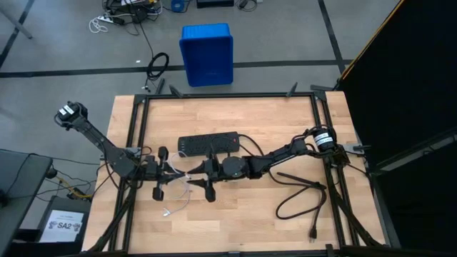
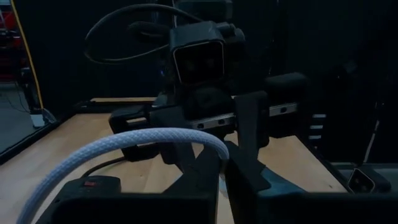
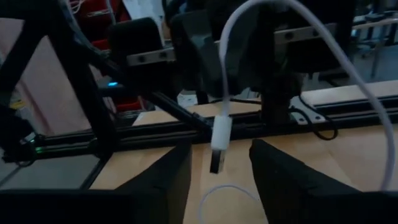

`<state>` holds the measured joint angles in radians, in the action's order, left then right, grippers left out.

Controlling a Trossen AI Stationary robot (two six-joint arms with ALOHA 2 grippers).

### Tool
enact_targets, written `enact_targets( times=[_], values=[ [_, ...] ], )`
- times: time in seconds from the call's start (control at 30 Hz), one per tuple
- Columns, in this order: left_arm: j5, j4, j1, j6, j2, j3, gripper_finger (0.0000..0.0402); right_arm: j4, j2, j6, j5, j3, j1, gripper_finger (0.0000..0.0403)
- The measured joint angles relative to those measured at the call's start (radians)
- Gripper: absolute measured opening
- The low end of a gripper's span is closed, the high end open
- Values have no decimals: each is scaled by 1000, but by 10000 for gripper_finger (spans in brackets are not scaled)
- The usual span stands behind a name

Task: Insert USB
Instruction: Insert the charger cable into the charger adapter

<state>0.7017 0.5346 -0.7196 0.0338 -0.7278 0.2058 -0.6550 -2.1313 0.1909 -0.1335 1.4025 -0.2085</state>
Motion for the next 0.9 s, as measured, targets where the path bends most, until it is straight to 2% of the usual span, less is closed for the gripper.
enact_targets(
  times=[0.17, 0.6, 0.9],
  values=[
    [-17, 5, 15, 3, -6, 0, 0, 1, -10, 0, -13, 1, 0, 122],
    [-51, 15, 20, 20, -24, 0, 0, 21, -10, -24, -20, 1, 2, 24],
    [-60, 29, 20, 20, -32, 0, 0, 24, -10, -37, 24, 1, 6, 4]
  ],
)
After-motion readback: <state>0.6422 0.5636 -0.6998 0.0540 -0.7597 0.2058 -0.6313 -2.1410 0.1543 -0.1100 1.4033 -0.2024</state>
